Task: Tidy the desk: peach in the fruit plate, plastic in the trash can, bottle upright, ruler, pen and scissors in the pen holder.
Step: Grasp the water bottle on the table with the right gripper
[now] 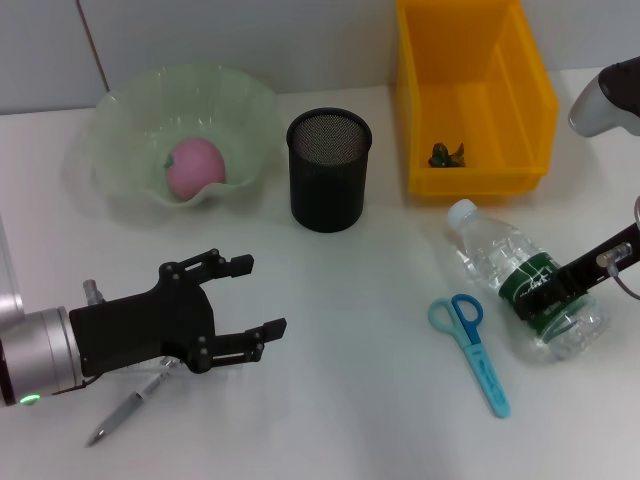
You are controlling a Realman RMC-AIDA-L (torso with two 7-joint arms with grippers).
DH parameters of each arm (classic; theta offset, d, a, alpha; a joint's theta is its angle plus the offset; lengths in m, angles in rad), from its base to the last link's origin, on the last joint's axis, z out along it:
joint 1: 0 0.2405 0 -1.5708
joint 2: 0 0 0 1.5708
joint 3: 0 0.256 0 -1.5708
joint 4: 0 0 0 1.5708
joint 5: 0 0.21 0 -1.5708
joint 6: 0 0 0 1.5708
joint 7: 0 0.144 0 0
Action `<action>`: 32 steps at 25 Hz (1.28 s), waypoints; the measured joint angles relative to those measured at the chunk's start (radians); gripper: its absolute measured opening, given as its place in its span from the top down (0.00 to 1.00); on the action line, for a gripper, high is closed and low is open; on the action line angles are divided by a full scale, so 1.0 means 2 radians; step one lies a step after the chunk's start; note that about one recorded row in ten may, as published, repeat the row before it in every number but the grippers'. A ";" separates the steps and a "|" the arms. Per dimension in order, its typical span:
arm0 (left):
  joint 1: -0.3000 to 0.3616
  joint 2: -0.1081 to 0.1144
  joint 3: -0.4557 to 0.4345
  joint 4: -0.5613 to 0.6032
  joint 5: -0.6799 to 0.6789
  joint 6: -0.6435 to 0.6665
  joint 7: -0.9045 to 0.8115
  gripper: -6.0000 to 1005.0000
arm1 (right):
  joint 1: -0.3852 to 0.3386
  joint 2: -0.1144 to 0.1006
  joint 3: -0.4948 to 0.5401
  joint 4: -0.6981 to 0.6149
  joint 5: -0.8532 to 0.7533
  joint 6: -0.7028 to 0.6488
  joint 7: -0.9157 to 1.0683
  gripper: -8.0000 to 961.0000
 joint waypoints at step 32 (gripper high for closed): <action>-0.001 0.001 0.000 -0.002 0.000 -0.002 0.001 0.15 | 0.015 0.000 -0.013 0.009 -0.034 0.002 0.013 0.16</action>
